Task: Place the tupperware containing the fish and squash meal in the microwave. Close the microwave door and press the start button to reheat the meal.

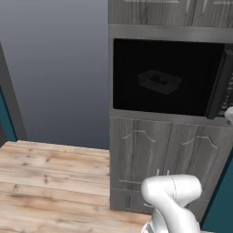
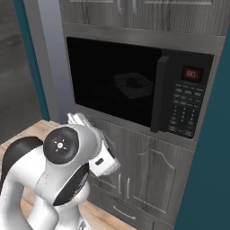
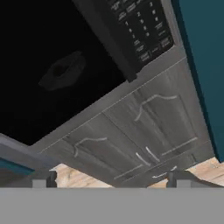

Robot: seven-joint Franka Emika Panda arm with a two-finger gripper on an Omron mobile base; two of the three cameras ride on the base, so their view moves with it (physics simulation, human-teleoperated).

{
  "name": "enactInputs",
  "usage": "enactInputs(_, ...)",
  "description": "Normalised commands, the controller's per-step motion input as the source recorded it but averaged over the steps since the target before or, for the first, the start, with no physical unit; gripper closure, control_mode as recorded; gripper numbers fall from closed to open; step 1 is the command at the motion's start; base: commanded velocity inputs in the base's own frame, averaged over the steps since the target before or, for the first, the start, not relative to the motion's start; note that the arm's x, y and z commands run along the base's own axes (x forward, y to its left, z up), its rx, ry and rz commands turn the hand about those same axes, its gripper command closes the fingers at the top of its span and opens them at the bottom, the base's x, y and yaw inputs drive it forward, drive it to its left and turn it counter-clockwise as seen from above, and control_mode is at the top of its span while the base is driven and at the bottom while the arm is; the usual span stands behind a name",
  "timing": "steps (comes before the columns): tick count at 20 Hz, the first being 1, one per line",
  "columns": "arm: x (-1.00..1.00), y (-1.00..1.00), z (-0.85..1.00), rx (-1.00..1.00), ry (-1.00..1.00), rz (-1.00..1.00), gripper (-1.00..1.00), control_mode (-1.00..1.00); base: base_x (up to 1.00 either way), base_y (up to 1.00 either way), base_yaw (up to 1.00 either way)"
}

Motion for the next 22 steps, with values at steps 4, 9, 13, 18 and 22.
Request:
enactInputs(4,-0.44,-0.67,0.0,0.38,-0.37,0.0,-1.0,-1.0,0.0,0.0,0.0)
enactInputs(9,-0.08,-0.38,0.0,0.16,-0.28,-0.03,1.0,-1.0,0.0,0.0,0.0)
enactInputs(13,0.04,-0.02,0.0,0.06,-0.08,-0.08,1.0,-1.0,0.0,0.0,0.0)
enactInputs(18,0.23,0.0,0.0,0.06,0.0,-0.06,1.0,-1.0,0.0,0.0,0.0)
enactInputs(22,0.27,-0.07,0.0,0.1,0.0,-0.03,1.0,-1.0,0.0,0.0,0.0)
